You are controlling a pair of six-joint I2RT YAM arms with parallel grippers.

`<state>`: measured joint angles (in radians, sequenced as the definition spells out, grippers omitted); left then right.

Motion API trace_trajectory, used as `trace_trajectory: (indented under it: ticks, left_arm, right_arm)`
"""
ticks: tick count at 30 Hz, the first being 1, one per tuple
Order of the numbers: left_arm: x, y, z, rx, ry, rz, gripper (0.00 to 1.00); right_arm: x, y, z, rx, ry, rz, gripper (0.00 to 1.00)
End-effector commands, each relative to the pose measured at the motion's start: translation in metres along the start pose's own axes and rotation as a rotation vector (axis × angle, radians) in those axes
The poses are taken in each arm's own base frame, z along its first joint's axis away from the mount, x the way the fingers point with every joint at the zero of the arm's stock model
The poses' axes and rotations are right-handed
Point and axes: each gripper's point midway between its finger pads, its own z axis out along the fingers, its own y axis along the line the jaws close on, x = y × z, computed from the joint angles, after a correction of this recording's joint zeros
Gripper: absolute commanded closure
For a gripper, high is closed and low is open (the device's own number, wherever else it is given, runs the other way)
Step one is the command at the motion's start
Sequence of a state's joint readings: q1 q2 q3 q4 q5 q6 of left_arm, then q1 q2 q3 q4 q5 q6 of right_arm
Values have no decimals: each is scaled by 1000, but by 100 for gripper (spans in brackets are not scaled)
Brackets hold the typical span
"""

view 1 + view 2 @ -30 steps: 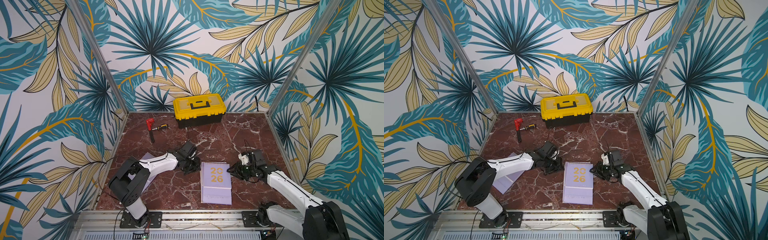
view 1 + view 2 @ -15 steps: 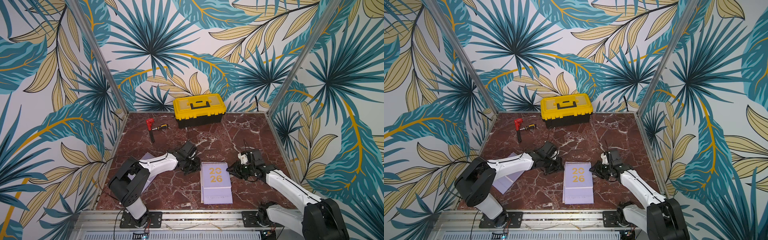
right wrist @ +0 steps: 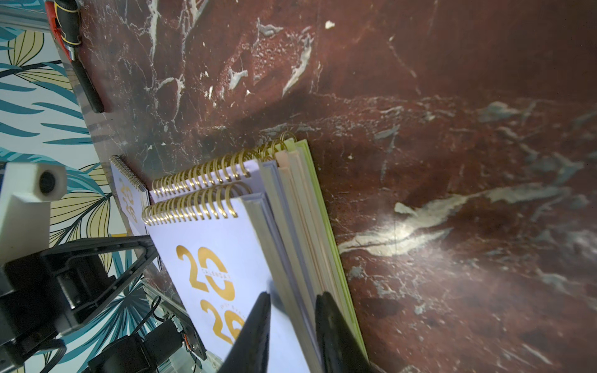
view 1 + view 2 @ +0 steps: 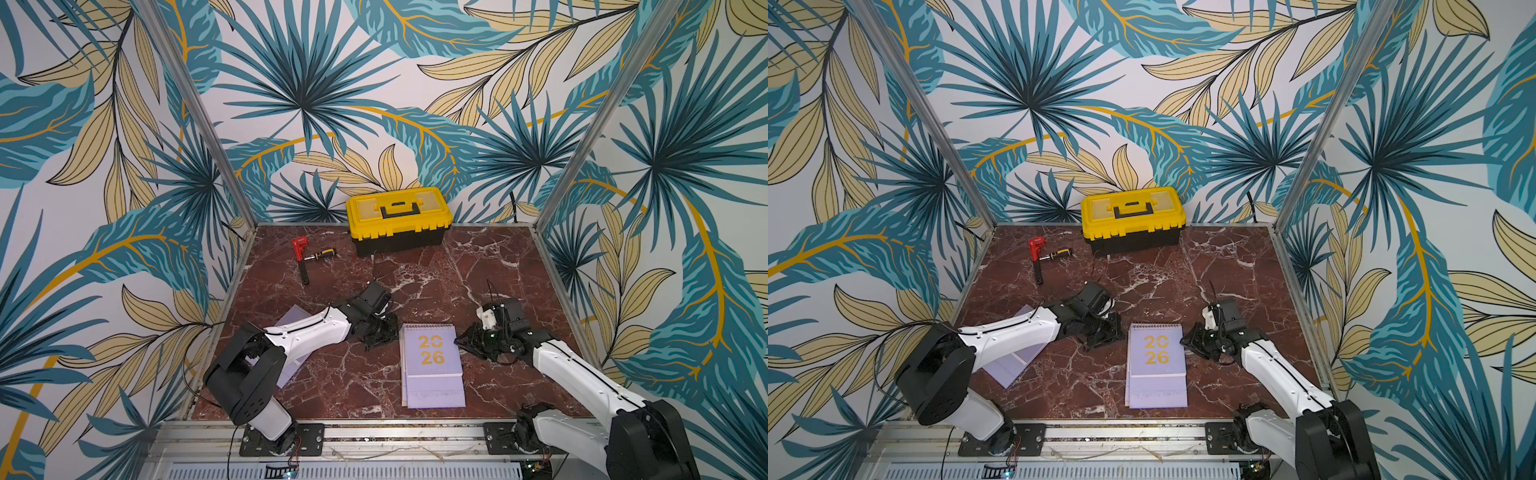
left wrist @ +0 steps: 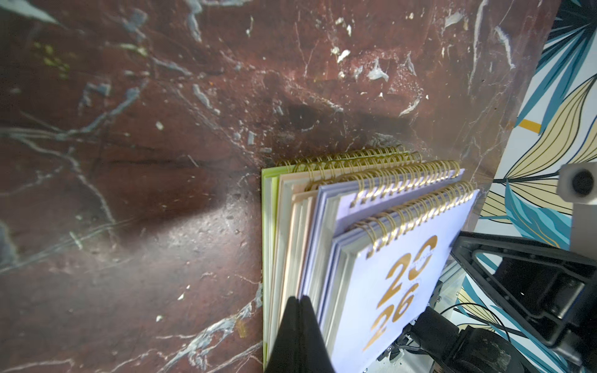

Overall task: Stack the calendars
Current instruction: Adjust the calendars at the calendar.

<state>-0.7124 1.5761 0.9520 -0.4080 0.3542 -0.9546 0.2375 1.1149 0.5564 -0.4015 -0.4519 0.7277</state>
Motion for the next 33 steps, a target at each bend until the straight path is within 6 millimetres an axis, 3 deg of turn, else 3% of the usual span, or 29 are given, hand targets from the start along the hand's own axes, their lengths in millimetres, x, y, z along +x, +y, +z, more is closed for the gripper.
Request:
trace_trajectory:
  ticks: [1,15,26,33]
  left_arm:
    - [0,-14,-5,24,4,20,100]
    - [-8,-24,4,33,15,32,100]
    - [-7,-15,7,8,10,20,100]
    - [-9,-24,10,37,14,29,100]
  right_arm:
    - [0,6,3,-31,4,-6,71]
    - [3,4,7,-30,19,-4,72]
    - [2,5,8,-38,23,-3,72]
    - [4,6,11,-44,34,-5,78]
